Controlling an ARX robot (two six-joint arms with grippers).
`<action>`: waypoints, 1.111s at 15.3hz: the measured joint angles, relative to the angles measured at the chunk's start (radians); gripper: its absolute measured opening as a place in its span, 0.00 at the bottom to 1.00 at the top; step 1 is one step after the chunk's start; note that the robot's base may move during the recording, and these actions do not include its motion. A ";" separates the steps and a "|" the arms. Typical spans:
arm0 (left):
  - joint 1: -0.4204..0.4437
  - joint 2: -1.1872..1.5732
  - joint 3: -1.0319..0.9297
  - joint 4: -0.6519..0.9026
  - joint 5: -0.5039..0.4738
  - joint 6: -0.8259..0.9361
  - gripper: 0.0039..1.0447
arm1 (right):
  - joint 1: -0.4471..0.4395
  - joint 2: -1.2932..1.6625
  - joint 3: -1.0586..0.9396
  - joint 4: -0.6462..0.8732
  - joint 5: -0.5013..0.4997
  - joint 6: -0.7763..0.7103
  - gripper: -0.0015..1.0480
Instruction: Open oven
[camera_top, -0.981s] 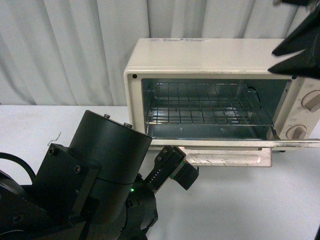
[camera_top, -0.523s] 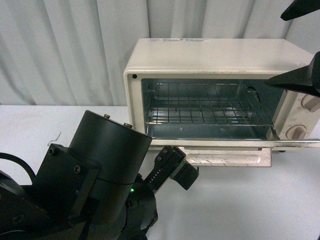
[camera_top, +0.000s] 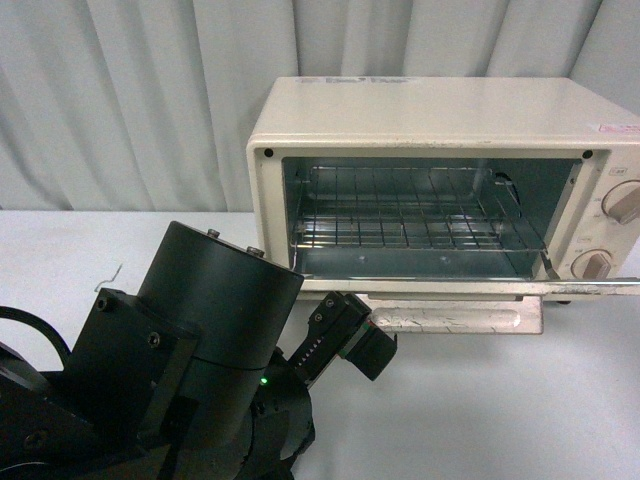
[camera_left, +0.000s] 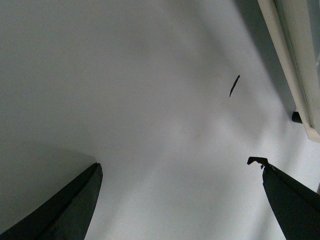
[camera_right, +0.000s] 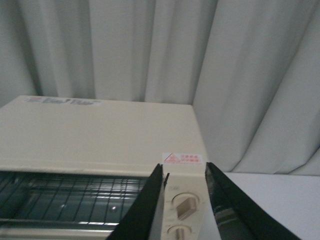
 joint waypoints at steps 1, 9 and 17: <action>0.000 0.000 0.000 0.000 0.001 0.000 0.94 | -0.013 -0.031 -0.047 0.004 -0.016 0.027 0.15; 0.000 0.000 0.000 0.000 0.000 0.000 0.94 | -0.109 -0.274 -0.256 -0.043 -0.098 0.068 0.02; 0.000 0.000 0.000 0.000 0.000 0.000 0.94 | -0.173 -0.752 -0.387 -0.374 -0.165 0.071 0.02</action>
